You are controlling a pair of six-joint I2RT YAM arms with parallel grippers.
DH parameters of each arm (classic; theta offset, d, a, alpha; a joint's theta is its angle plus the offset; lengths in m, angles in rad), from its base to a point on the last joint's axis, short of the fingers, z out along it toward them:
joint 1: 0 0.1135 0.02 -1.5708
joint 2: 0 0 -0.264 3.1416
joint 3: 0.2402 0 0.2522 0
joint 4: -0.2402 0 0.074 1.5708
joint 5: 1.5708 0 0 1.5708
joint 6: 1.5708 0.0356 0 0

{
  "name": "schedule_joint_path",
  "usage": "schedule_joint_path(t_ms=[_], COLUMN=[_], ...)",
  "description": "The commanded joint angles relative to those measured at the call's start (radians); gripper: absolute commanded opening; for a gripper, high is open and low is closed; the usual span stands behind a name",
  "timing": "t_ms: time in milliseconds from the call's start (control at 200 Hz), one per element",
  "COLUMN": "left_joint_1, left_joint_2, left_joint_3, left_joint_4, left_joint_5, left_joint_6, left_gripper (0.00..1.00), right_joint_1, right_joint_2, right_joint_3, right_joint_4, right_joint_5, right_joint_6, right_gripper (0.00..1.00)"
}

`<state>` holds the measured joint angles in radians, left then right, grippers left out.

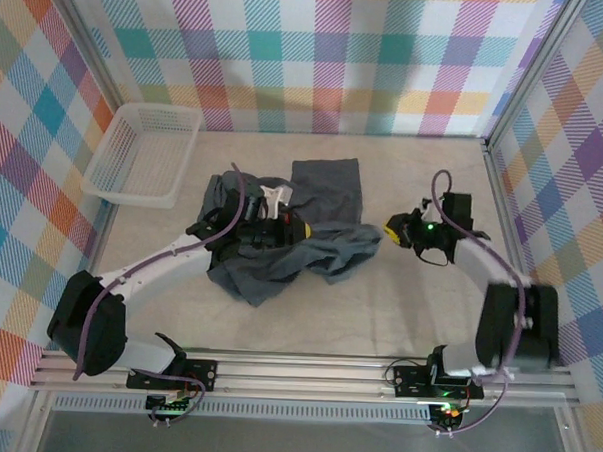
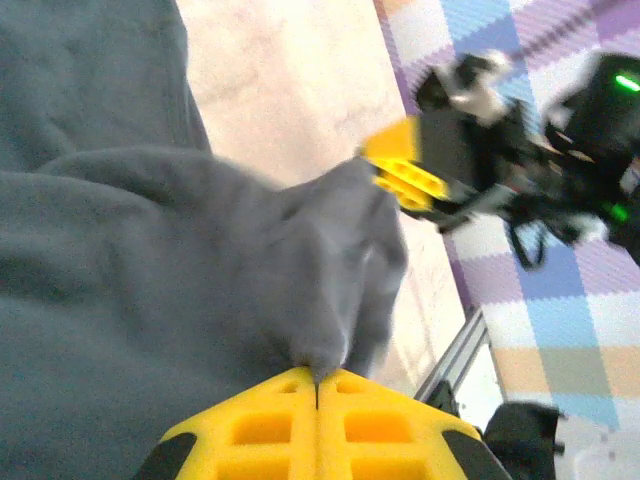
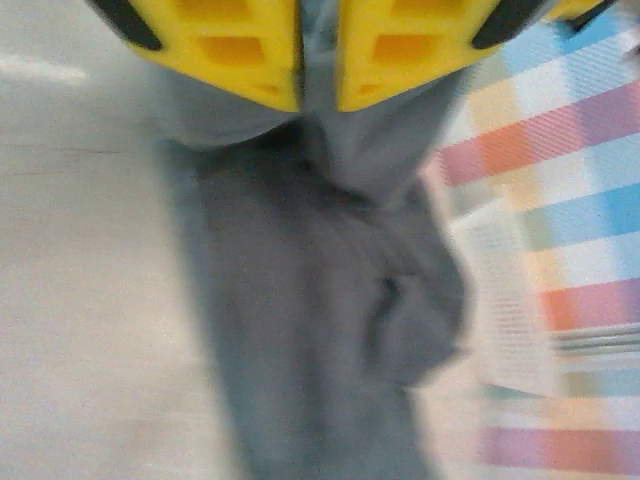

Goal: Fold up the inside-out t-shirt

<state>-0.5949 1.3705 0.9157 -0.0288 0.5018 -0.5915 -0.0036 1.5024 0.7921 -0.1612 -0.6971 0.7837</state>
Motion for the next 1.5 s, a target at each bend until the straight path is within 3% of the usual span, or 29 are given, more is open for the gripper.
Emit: schedule_joint_path(t_ms=[0,135,255,350,400,505,650,725,810,975,1095,1245,1360,1425,1495], left_joint_1=[0.015,0.014,0.014,0.014,0.014,0.014,0.014,0.014,0.014,0.014,0.014,0.014,0.014,0.014,0.014], left_joint_2=[-0.006,-0.006,0.006,0.014,0.015,0.012,-0.003,-0.014,-0.014,0.019,0.027,0.019,0.029,0.038,0.042], left_joint_3=[-0.059,-0.084,-0.057,-0.029,-0.020,-0.014,-0.026,-0.024,-0.021,-0.011,-0.002,-0.009,-0.007,-0.005,-0.001], left_joint_4=[-0.035,-0.022,-0.051,-0.069,-0.075,-0.081,-0.074,-0.108,-0.127,-0.108,-0.108,-0.111,-0.119,-0.115,-0.118], left_joint_5=[0.034,0.029,0.027,0.031,0.029,0.026,0.030,-0.004,-0.028,-0.005,-0.003,-0.010,-0.005,0.000,0.003], left_joint_6=[0.055,0.065,0.094,0.113,0.115,0.117,0.126,0.136,0.143,0.133,0.132,0.137,0.142,0.143,0.144], left_gripper=[0.00,0.00,0.00,0.00,0.00,0.00,0.00,0.00,0.00,0.00,0.00,0.00,0.00,0.00,0.00], right_joint_1=[-0.001,0.059,0.264,0.425,0.489,0.559,0.623,0.645,0.646,0.652,0.729,0.876,0.885,0.885,0.884], right_joint_2=[-0.009,-0.233,-0.389,-0.405,-0.381,-0.303,-0.155,-0.121,-0.190,-0.413,-0.518,-0.524,-0.493,-0.472,-0.452], right_joint_3=[0.030,-0.012,-0.055,-0.050,-0.022,0.016,0.071,0.106,0.072,-0.042,-0.115,-0.146,-0.200,-0.253,-0.290], right_joint_4=[-0.107,-0.108,-0.053,-0.041,-0.071,-0.090,-0.126,-0.159,-0.114,-0.051,-0.040,-0.090,0.015,0.085,0.167], right_joint_5=[-0.113,0.067,0.276,0.363,0.412,0.430,0.343,0.363,0.412,0.524,0.513,0.675,0.810,0.794,0.797], right_joint_6=[-0.096,-0.196,-0.407,-0.589,-0.628,-0.637,-0.687,-0.659,-0.616,-0.512,-0.484,-0.837,-1.247,-1.476,-1.615], right_gripper=[0.35,0.48,0.62,0.71,0.70,0.56,0.63,0.63,0.59,0.60,0.55,0.54,0.56,0.53,0.51])
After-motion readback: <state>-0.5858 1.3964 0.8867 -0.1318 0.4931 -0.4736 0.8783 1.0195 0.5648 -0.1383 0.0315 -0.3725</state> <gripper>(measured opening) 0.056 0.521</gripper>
